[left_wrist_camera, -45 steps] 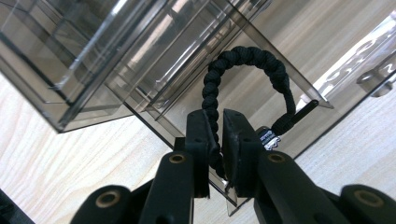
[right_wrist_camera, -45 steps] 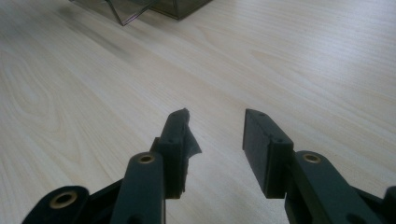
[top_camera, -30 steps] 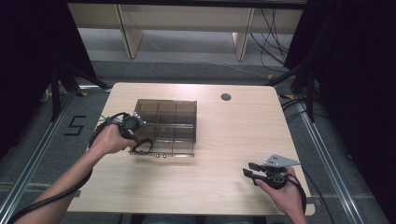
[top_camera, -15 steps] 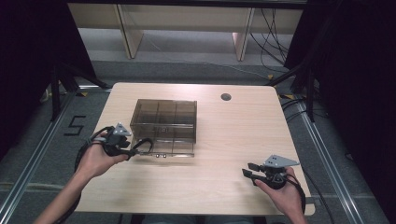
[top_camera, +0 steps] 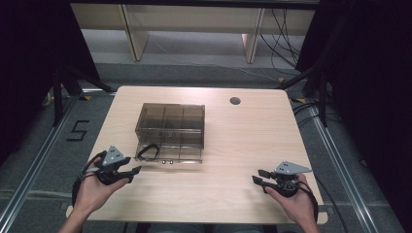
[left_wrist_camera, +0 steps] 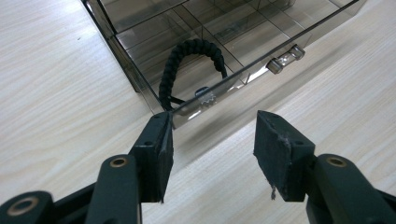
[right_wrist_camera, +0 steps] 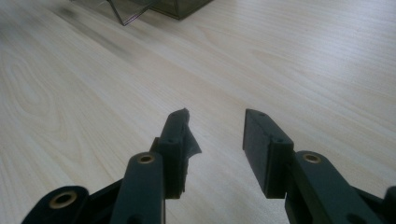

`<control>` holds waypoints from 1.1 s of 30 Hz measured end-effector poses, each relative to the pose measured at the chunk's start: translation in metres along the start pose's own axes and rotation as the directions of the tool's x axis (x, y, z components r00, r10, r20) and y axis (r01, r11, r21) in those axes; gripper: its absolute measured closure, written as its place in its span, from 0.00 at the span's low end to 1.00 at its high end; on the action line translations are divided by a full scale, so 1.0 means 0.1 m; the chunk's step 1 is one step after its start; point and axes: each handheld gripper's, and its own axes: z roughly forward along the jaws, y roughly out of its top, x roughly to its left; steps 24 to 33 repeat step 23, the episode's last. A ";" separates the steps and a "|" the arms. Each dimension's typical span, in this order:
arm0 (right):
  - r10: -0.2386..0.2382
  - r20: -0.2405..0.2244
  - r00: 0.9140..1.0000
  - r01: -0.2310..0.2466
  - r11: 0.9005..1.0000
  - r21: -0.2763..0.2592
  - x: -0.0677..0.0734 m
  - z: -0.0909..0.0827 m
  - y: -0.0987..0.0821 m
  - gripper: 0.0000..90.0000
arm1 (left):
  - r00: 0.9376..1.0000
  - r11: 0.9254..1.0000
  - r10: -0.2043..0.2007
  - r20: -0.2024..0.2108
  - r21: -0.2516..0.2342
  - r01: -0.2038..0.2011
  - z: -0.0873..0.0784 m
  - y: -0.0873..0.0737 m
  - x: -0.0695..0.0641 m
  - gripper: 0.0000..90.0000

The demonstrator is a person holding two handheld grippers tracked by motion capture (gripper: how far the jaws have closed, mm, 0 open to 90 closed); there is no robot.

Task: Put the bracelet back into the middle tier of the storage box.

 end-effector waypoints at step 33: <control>0.014 0.009 1.000 -0.014 1.000 -0.015 0.00 0.01 -0.02 0.68 | 0.979 0.960 -0.200 -0.037 -0.206 0.188 0.16 -0.53 -0.37 0.47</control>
